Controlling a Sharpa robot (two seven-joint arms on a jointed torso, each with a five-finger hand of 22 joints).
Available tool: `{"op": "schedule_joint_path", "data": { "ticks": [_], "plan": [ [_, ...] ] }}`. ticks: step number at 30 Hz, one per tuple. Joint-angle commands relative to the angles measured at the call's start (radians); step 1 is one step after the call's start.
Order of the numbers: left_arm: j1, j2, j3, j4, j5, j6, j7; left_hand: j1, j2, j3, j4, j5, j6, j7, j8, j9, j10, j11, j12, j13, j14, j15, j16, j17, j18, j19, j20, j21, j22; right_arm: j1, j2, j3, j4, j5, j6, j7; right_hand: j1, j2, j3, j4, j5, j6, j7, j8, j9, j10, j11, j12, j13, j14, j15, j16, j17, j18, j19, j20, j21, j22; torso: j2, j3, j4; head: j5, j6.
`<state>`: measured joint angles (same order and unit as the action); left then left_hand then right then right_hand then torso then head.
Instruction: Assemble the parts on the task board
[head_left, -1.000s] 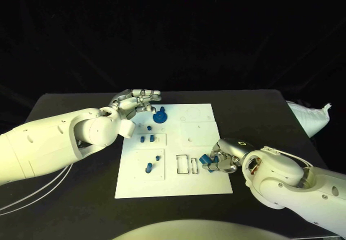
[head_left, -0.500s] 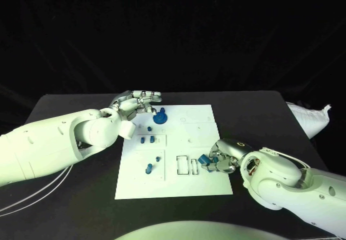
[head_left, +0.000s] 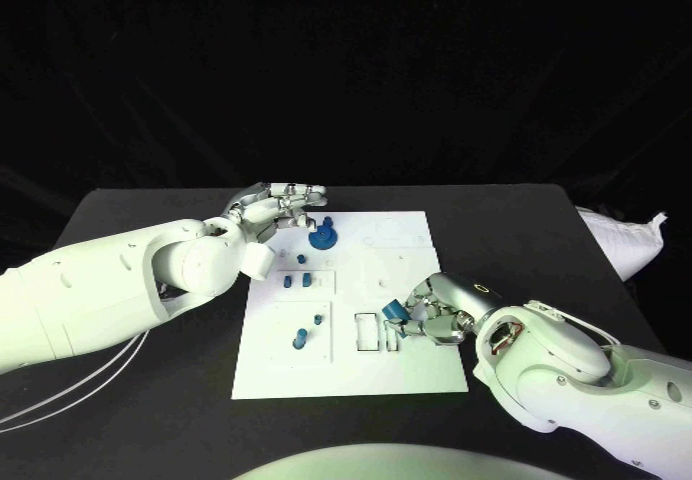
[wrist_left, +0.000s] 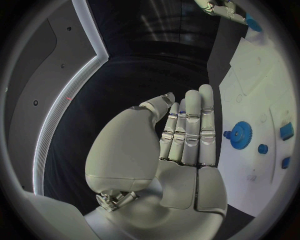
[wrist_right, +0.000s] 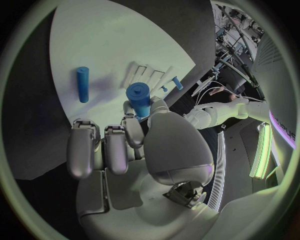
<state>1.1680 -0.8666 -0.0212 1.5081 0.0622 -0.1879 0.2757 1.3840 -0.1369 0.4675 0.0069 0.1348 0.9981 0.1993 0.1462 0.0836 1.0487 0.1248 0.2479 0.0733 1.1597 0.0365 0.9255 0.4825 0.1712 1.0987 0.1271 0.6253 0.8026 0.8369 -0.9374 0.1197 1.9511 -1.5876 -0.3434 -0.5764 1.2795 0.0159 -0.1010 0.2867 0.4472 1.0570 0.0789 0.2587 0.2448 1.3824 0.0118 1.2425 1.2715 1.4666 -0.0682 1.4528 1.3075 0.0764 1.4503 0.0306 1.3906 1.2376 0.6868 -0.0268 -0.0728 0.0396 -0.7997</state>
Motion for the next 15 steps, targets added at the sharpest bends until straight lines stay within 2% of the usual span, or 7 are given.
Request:
{"op": "schedule_joint_path", "data": {
  "ticks": [1, 3, 6, 10, 15],
  "plan": [
    [0.000, 0.002, 0.001, 0.003, -0.003, 0.019, 0.004, -0.006, 0.004, -0.005, 0.001, 0.004, -0.009, -0.002, 0.006, -0.001, -0.010, 0.000, 0.006, -0.001, 0.002, -0.002, 0.007, -0.001, 0.011, 0.000, 0.005, -0.005, -0.002, 0.001, 0.013, 0.000, -0.001, 0.037, 0.002, 0.005, 0.018, 0.025, -0.004, 0.002, 0.005, 0.013, -0.005, 0.000, 0.031, 0.027, -0.017, 0.003, 0.004, 0.072, -0.007, 0.004, 0.072, -0.010, 0.006, -0.001, 0.005, 0.003, 0.000, -0.0020, 0.0034, 0.002, 0.000],
    [0.000, 0.002, 0.001, 0.002, -0.003, 0.018, 0.004, -0.006, 0.004, -0.005, 0.001, 0.004, -0.009, -0.002, 0.006, -0.001, -0.010, 0.000, 0.006, -0.001, 0.002, -0.002, 0.007, -0.001, 0.011, 0.000, 0.005, -0.005, -0.002, 0.001, 0.024, 0.000, -0.006, 0.053, 0.041, 0.001, 0.011, 0.027, -0.008, 0.004, 0.007, 0.014, -0.005, 0.000, 0.034, 0.030, -0.017, 0.005, 0.007, 0.072, -0.007, 0.005, 0.072, -0.010, 0.006, 0.000, 0.006, 0.004, 0.000, -0.0016, 0.0016, 0.004, 0.000],
    [0.000, 0.003, 0.001, 0.003, -0.003, 0.019, 0.003, -0.006, 0.004, -0.005, 0.001, 0.004, -0.009, -0.002, 0.006, -0.001, -0.010, 0.000, 0.006, -0.001, 0.002, -0.002, 0.007, -0.001, 0.011, 0.000, 0.005, -0.005, -0.002, 0.001, 0.044, 0.000, -0.015, 0.079, 0.097, -0.004, -0.040, 0.012, -0.042, 0.004, 0.003, 0.023, -0.007, 0.000, 0.044, 0.038, -0.018, 0.014, 0.019, 0.077, -0.007, 0.024, 0.103, -0.013, 0.010, 0.002, 0.013, 0.018, 0.002, -0.0007, 0.0030, 0.004, 0.000],
    [0.000, 0.005, 0.001, 0.003, -0.003, 0.018, 0.003, -0.009, 0.004, -0.006, 0.002, 0.004, -0.012, -0.001, 0.006, -0.002, -0.013, 0.001, 0.008, -0.001, 0.001, -0.002, 0.008, -0.003, 0.011, 0.000, 0.005, -0.006, -0.003, 0.002, 0.066, 0.000, -0.028, 0.092, 0.122, -0.009, -0.051, 0.021, -0.048, 0.004, 0.001, 0.031, -0.011, 0.002, 0.051, 0.038, -0.021, 0.009, 0.018, 0.077, -0.008, 0.026, 0.107, -0.013, 0.011, 0.001, 0.016, 0.022, 0.001, -0.0004, 0.0022, 0.005, -0.002],
    [0.000, 0.007, 0.001, 0.003, -0.003, 0.017, 0.004, -0.009, 0.004, -0.006, 0.002, 0.004, -0.012, -0.001, 0.006, -0.002, -0.013, 0.001, 0.008, -0.001, 0.001, -0.002, 0.008, -0.003, 0.011, 0.000, 0.005, -0.006, -0.003, 0.002, 0.083, 0.000, -0.039, 0.093, 0.130, -0.015, -0.057, 0.033, -0.050, 0.004, -0.003, 0.036, -0.014, 0.003, 0.056, 0.034, -0.023, -0.005, 0.007, 0.076, -0.010, 0.025, 0.104, -0.013, 0.011, 0.001, 0.016, 0.022, 0.001, -0.0017, 0.0040, 0.007, -0.004]
  ]
}}
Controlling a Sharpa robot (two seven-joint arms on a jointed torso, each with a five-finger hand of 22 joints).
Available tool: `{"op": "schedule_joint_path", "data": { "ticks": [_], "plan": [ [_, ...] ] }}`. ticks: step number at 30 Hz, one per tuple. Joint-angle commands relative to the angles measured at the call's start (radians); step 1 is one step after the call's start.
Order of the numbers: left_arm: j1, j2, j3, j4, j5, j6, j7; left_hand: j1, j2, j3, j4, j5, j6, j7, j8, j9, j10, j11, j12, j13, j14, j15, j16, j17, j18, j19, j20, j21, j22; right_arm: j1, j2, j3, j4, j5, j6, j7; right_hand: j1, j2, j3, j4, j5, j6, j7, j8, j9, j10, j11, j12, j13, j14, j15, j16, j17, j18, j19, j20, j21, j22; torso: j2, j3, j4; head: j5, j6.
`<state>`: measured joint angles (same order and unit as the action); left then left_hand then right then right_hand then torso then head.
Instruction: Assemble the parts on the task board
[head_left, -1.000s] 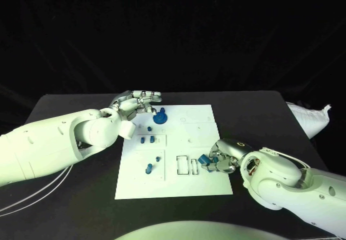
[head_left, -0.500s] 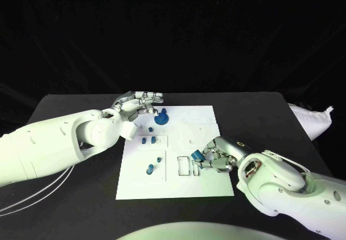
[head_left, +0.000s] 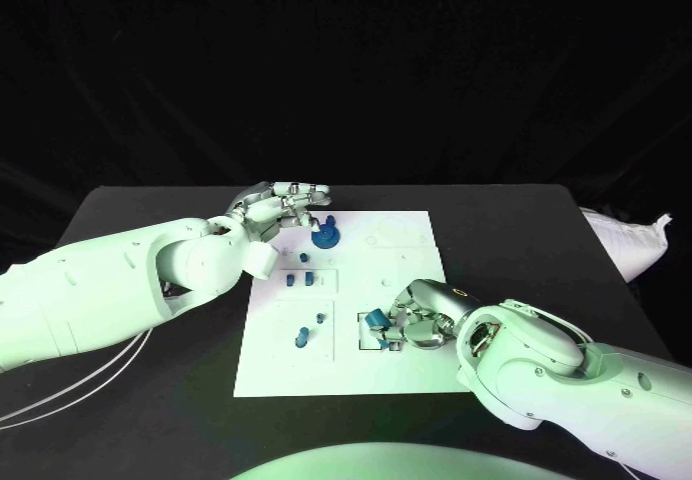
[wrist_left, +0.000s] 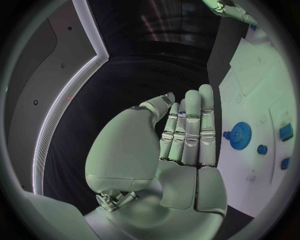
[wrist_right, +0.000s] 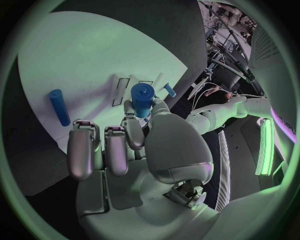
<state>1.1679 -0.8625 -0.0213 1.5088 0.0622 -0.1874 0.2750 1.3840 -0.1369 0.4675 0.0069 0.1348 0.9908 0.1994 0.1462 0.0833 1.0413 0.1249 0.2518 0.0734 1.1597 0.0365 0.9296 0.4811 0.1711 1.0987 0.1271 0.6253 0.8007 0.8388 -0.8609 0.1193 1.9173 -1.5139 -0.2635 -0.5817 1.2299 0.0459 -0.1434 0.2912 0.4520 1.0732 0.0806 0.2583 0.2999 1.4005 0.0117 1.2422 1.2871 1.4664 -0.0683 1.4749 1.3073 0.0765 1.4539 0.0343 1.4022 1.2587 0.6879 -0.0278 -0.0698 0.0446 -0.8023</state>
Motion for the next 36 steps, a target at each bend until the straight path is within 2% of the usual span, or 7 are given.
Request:
{"op": "schedule_joint_path", "data": {
  "ticks": [1, 12, 17, 21, 29, 33, 36],
  "plan": [
    [0.000, 0.005, 0.001, 0.003, -0.003, 0.017, 0.004, -0.009, 0.004, -0.006, 0.002, 0.004, -0.004, -0.001, 0.006, -0.002, -0.006, 0.001, 0.004, -0.001, 0.001, -0.002, 0.004, -0.002, 0.011, 0.000, 0.005, -0.006, -0.001, 0.000, 0.009, 0.000, -0.008, 0.019, 0.050, -0.010, -0.012, 0.005, -0.009, 0.000, -0.012, 0.021, -0.016, 0.004, 0.003, 0.016, -0.024, -0.007, -0.010, 0.076, -0.010, 0.003, 0.104, -0.014, 0.007, -0.003, 0.005, 0.001, 0.000, -0.0004, 0.0000, 0.004, -0.002],
    [0.000, 0.009, 0.001, 0.001, -0.003, 0.018, 0.004, -0.011, 0.004, -0.007, 0.003, 0.004, -0.006, -0.001, 0.006, -0.002, -0.008, 0.001, 0.005, -0.002, 0.001, -0.001, 0.005, -0.002, 0.011, 0.000, 0.006, -0.007, -0.002, 0.000, 0.030, 0.000, -0.029, 0.002, 0.043, -0.013, -0.051, 0.020, -0.040, 0.000, -0.086, 0.025, -0.019, 0.003, 0.025, 0.016, -0.027, -0.024, -0.016, 0.075, -0.013, 0.002, 0.103, -0.013, 0.006, -0.006, 0.004, 0.001, 0.000, 0.0015, -0.0001, 0.007, -0.004],
    [0.000, 0.008, 0.001, 0.001, -0.003, 0.018, 0.004, -0.011, 0.004, -0.007, 0.003, 0.004, -0.006, -0.001, 0.006, -0.002, -0.008, 0.001, 0.005, -0.002, 0.001, -0.001, 0.005, -0.002, 0.011, 0.000, 0.006, -0.007, -0.002, 0.000, 0.035, 0.000, -0.035, -0.007, 0.027, -0.013, -0.121, 0.030, -0.094, 0.000, -0.264, 0.023, -0.019, 0.000, 0.046, 0.013, -0.026, -0.043, -0.024, 0.073, -0.013, -0.003, 0.097, -0.013, 0.004, -0.007, 0.002, -0.001, 0.000, 0.0007, 0.0010, 0.009, -0.005],
    [0.000, 0.007, 0.001, 0.001, -0.003, 0.018, 0.004, -0.011, 0.004, -0.007, 0.003, 0.004, -0.006, -0.001, 0.006, -0.002, -0.008, 0.001, 0.005, -0.002, 0.001, -0.001, 0.005, -0.002, 0.011, 0.000, 0.006, -0.007, -0.002, 0.000, 0.037, 0.000, -0.036, -0.016, 0.014, -0.012, -0.152, 0.020, -0.129, 0.001, -0.344, 0.027, -0.021, 0.003, 0.062, 0.012, -0.027, -0.048, -0.022, 0.072, -0.013, -0.007, 0.092, -0.012, 0.002, -0.006, 0.000, -0.004, 0.001, 0.0008, -0.0009, 0.011, -0.006],
    [0.000, 0.007, 0.001, 0.000, -0.003, 0.018, 0.004, -0.011, 0.004, -0.007, 0.003, 0.004, -0.006, -0.001, 0.006, -0.002, -0.008, 0.001, 0.005, -0.002, 0.001, -0.001, 0.005, -0.002, 0.011, 0.000, 0.006, -0.007, -0.002, 0.000, 0.035, 0.000, -0.028, -0.024, 0.005, -0.009, -0.149, 0.021, -0.137, -0.004, -0.340, 0.030, -0.023, 0.006, 0.073, 0.013, -0.028, -0.046, -0.016, 0.072, -0.014, -0.006, 0.093, -0.012, 0.002, -0.008, 0.000, -0.003, 0.001, 0.0015, -0.0031, 0.014, -0.009],
    [0.000, 0.006, 0.001, 0.001, -0.003, 0.018, 0.004, -0.011, 0.004, -0.007, 0.003, 0.004, -0.006, -0.001, 0.006, -0.002, -0.008, 0.001, 0.005, -0.002, 0.001, -0.001, 0.005, -0.002, 0.011, 0.000, 0.006, -0.007, -0.002, 0.000, 0.031, 0.000, -0.024, -0.027, 0.014, -0.005, -0.061, 0.020, -0.123, -0.036, -0.304, 0.030, -0.024, 0.008, 0.088, 0.016, -0.030, -0.046, -0.011, 0.073, -0.016, -0.006, 0.095, -0.013, 0.003, -0.009, 0.001, 0.000, 0.001, 0.0017, -0.0023, 0.013, -0.010],
    [0.000, 0.005, 0.001, 0.001, -0.003, 0.019, 0.004, -0.011, 0.004, -0.007, 0.003, 0.004, -0.006, -0.001, 0.006, -0.002, -0.008, 0.001, 0.005, -0.002, 0.001, -0.001, 0.005, -0.002, 0.011, 0.000, 0.006, -0.007, -0.002, -0.001, 0.031, 0.000, -0.022, -0.032, 0.025, -0.003, -0.012, 0.013, -0.118, -0.058, -0.320, 0.029, -0.025, 0.009, 0.097, 0.016, -0.031, -0.047, -0.008, 0.073, -0.017, -0.006, 0.095, -0.013, 0.003, -0.010, 0.002, 0.001, 0.001, 0.0018, -0.0025, 0.013, -0.011]
  ]
}}
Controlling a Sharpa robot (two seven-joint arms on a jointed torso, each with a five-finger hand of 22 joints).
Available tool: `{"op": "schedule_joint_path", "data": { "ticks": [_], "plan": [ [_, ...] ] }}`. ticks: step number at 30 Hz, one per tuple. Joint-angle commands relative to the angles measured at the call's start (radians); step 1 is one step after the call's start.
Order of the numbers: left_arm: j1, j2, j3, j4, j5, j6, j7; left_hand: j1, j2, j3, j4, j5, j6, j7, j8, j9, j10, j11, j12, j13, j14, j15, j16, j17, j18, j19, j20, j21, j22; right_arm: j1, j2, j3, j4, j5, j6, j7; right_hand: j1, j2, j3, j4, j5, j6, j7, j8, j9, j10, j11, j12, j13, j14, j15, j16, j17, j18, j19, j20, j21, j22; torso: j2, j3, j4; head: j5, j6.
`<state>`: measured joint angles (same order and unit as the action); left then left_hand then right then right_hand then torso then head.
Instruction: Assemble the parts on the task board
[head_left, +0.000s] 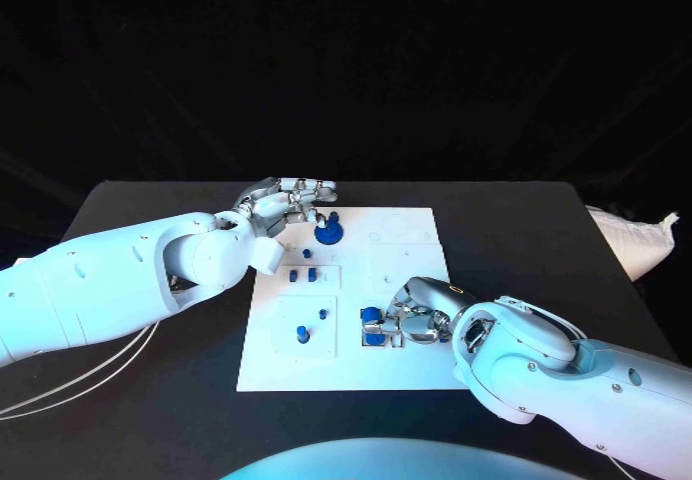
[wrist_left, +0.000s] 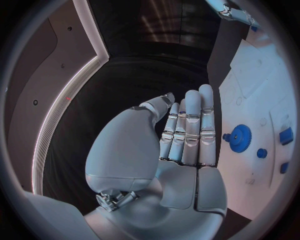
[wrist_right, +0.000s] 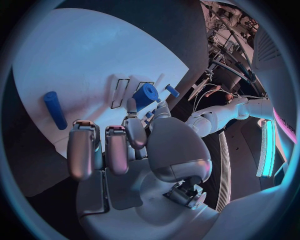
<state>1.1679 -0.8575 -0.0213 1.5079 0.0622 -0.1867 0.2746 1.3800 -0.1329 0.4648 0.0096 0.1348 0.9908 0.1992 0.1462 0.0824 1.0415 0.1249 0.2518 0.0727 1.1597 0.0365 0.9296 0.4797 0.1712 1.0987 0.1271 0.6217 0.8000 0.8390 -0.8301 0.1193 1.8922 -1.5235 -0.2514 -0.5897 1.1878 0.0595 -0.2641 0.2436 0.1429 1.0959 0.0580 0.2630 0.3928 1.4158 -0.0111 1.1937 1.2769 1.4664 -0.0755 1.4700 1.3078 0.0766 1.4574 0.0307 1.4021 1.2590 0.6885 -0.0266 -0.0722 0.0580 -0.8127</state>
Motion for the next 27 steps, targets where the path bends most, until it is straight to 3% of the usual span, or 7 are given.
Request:
{"op": "schedule_joint_path", "data": {
  "ticks": [1, 6, 12, 27],
  "plan": [
    [0.000, 0.000, 0.001, 0.002, -0.003, 0.018, 0.004, -0.007, 0.000, -0.005, 0.000, 0.004, -0.006, 0.000, 0.006, -0.001, -0.008, 0.001, 0.005, -0.001, 0.001, -0.001, 0.005, -0.001, 0.011, 0.000, 0.006, -0.004, -0.001, -0.001, 0.001, 0.000, 0.003, -0.026, 0.016, 0.005, 0.048, -0.002, 0.004, -0.019, -0.023, 0.006, -0.002, 0.005, 0.007, 0.001, -0.008, 0.002, 0.003, 0.073, -0.010, -0.001, 0.095, -0.013, 0.000, -0.007, 0.002, 0.002, 0.000, 0.0006, -0.0001, -0.001, -0.001],
    [0.000, 0.001, 0.001, 0.001, -0.003, 0.020, 0.003, -0.008, 0.001, -0.005, 0.000, 0.004, -0.007, 0.000, 0.007, -0.001, -0.010, 0.001, 0.006, -0.001, 0.001, -0.001, 0.006, -0.002, 0.011, 0.001, 0.006, -0.005, -0.002, -0.001, 0.002, 0.000, 0.002, -0.044, 0.038, 0.004, 0.137, 0.004, 0.028, -0.070, -0.054, 0.006, -0.002, 0.007, 0.019, 0.002, -0.009, 0.001, 0.007, 0.074, -0.011, 0.002, 0.100, -0.014, 0.001, -0.007, 0.005, 0.008, 0.001, 0.0007, 0.0021, 0.000, -0.003],
    [0.000, 0.000, 0.001, 0.001, -0.003, 0.020, 0.003, -0.008, 0.001, -0.005, 0.000, 0.004, -0.007, 0.000, 0.007, -0.001, -0.010, 0.001, 0.006, -0.001, 0.001, -0.001, 0.006, -0.002, 0.011, 0.001, 0.006, -0.005, -0.002, -0.001, 0.006, 0.000, -0.007, -0.057, 0.044, 0.001, 0.203, 0.035, 0.067, -0.110, -0.087, 0.007, -0.007, 0.008, 0.028, 0.005, -0.013, 0.003, 0.013, 0.075, -0.013, 0.004, 0.105, -0.015, 0.003, -0.009, 0.007, 0.013, 0.001, 0.0003, 0.0004, 0.001, -0.006],
    [0.000, -0.002, 0.001, 0.001, -0.003, 0.020, 0.002, -0.008, 0.002, -0.005, -0.001, 0.004, -0.008, 0.000, 0.007, -0.001, -0.011, 0.001, 0.007, -0.001, 0.001, -0.001, 0.006, -0.003, 0.011, 0.001, 0.006, -0.005, -0.002, -0.001, 0.027, -0.002, -0.025, -0.045, 0.039, 0.007, 0.201, 0.046, 0.074, -0.109, -0.086, 0.008, -0.007, 0.007, 0.032, 0.008, -0.013, 0.008, 0.018, 0.075, -0.014, 0.005, 0.107, -0.015, 0.003, -0.010, 0.008, 0.014, 0.000, -0.0006, 0.0013, 0.002, -0.010]
  ]
}}
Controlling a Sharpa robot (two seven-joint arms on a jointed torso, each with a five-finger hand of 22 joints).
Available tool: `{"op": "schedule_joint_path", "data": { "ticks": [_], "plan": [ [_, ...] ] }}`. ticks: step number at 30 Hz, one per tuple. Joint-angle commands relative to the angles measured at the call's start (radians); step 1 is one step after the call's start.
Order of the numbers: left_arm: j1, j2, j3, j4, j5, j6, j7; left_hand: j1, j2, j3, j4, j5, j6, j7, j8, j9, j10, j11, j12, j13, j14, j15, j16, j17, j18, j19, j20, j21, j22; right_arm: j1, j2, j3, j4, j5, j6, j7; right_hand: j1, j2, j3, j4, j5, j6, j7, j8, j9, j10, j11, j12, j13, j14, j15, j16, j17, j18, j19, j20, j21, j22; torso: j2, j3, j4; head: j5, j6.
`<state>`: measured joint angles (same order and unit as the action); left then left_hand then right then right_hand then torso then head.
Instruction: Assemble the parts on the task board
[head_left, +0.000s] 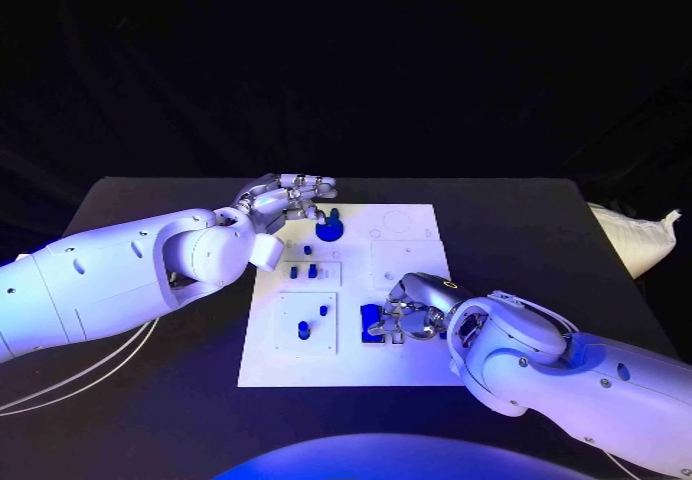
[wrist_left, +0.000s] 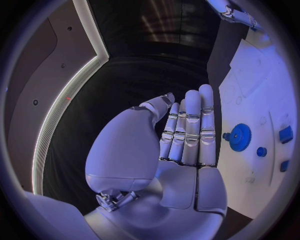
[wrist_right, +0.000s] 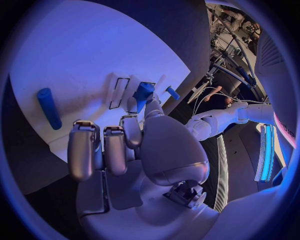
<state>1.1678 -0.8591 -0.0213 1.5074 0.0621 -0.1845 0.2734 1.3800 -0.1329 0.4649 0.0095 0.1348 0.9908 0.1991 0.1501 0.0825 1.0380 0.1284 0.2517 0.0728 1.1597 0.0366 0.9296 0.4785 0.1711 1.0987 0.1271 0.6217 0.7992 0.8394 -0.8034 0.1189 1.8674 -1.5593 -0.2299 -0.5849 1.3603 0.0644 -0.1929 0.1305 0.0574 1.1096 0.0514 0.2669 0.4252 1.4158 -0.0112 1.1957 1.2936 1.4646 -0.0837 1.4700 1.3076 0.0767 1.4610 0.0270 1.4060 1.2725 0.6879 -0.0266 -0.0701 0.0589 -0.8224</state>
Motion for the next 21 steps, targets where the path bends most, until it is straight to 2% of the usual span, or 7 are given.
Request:
{"op": "schedule_joint_path", "data": {
  "ticks": [1, 5, 10, 13, 16, 21],
  "plan": [
    [0.000, -0.001, 0.001, 0.002, -0.003, 0.018, 0.003, -0.008, 0.002, -0.005, -0.001, 0.004, -0.008, 0.000, 0.003, -0.001, -0.007, -0.002, 0.007, -0.001, 0.001, -0.001, 0.006, -0.002, 0.011, 0.000, 0.006, -0.005, -0.001, -0.002, 0.000, -0.001, -0.001, -0.010, 0.018, 0.002, 0.029, 0.040, 0.003, 0.003, 0.000, -0.006, -0.001, 0.003, 0.000, 0.008, -0.013, 0.006, 0.002, 0.077, -0.006, 0.006, 0.107, -0.015, 0.000, -0.007, 0.004, 0.001, 0.001, -0.0002, -0.0012, 0.002, -0.001],
    [0.000, -0.003, 0.001, 0.002, -0.003, 0.018, 0.003, -0.008, 0.002, -0.005, -0.001, 0.004, -0.008, 0.000, 0.003, -0.001, -0.007, -0.002, 0.007, -0.001, 0.001, -0.001, 0.006, -0.002, 0.011, 0.000, 0.006, -0.005, -0.001, -0.002, -0.009, -0.001, 0.003, -0.018, 0.003, 0.003, 0.035, 0.035, 0.004, -0.003, 0.001, -0.006, -0.002, 0.003, 0.002, 0.008, -0.014, 0.004, 0.001, 0.077, -0.006, 0.005, 0.107, -0.015, -0.001, -0.007, 0.004, 0.001, 0.000, -0.0001, -0.0020, 0.003, -0.002],
    [0.000, -0.004, 0.001, 0.002, -0.003, 0.018, 0.003, -0.008, 0.002, -0.005, -0.001, 0.004, -0.008, 0.000, 0.003, -0.001, -0.007, -0.002, 0.007, -0.001, 0.001, -0.001, 0.006, -0.002, 0.011, 0.000, 0.006, -0.005, -0.001, -0.002, -0.039, -0.001, 0.022, -0.019, -0.051, 0.015, 0.035, 0.035, 0.008, -0.006, 0.028, -0.014, 0.001, -0.004, 0.002, 0.005, -0.012, -0.004, -0.003, 0.076, -0.005, 0.004, 0.105, -0.015, -0.001, -0.007, 0.003, -0.001, -0.001, 0.0003, -0.0022, 0.002, 0.000],
    [0.000, -0.005, 0.001, 0.002, -0.003, 0.017, 0.003, -0.008, 0.002, -0.005, -0.001, 0.004, -0.008, 0.000, 0.003, -0.001, -0.007, -0.002, 0.007, -0.001, 0.001, -0.001, 0.006, -0.002, 0.011, 0.000, 0.006, -0.005, -0.001, -0.001, -0.078, 0.000, 0.044, -0.003, -0.091, 0.031, 0.037, 0.036, 0.011, -0.008, 0.046, -0.028, 0.007, -0.017, -0.001, -0.007, -0.008, -0.031, -0.020, 0.076, -0.003, 0.002, 0.103, -0.015, -0.002, -0.006, 0.001, -0.003, -0.001, -0.0006, -0.0021, 0.001, 0.002],
    [0.000, -0.008, 0.001, 0.003, -0.003, 0.016, 0.003, -0.008, 0.002, -0.005, -0.001, 0.004, -0.008, 0.000, 0.003, -0.001, -0.007, -0.002, 0.007, -0.001, 0.001, -0.001, 0.006, -0.002, 0.011, 0.000, 0.006, -0.005, -0.001, 0.006, -0.125, 0.001, 0.066, 0.017, -0.120, 0.044, 0.036, 0.035, 0.013, -0.008, 0.060, -0.039, 0.013, -0.030, -0.005, -0.013, -0.004, -0.045, -0.028, 0.076, 0.001, 0.002, 0.103, -0.014, -0.003, -0.004, 0.000, -0.005, -0.001, -0.0011, -0.0053, 0.001, 0.003],
    [0.000, -0.012, 0.001, 0.003, -0.003, 0.015, 0.003, -0.008, 0.002, -0.005, -0.001, 0.004, -0.008, 0.000, 0.003, -0.001, -0.007, -0.002, 0.007, -0.001, 0.001, -0.001, 0.006, -0.002, 0.011, 0.000, 0.006, -0.005, -0.001, 0.021, -0.196, 0.003, 0.092, 0.025, -0.133, 0.058, 0.044, 0.043, 0.024, -0.011, 0.083, -0.050, 0.020, -0.051, -0.014, -0.017, 0.002, -0.058, -0.035, 0.076, 0.006, 0.002, 0.104, -0.014, -0.004, 0.000, -0.001, -0.005, -0.001, -0.0006, -0.0103, 0.004, 0.006]
  ]
}}
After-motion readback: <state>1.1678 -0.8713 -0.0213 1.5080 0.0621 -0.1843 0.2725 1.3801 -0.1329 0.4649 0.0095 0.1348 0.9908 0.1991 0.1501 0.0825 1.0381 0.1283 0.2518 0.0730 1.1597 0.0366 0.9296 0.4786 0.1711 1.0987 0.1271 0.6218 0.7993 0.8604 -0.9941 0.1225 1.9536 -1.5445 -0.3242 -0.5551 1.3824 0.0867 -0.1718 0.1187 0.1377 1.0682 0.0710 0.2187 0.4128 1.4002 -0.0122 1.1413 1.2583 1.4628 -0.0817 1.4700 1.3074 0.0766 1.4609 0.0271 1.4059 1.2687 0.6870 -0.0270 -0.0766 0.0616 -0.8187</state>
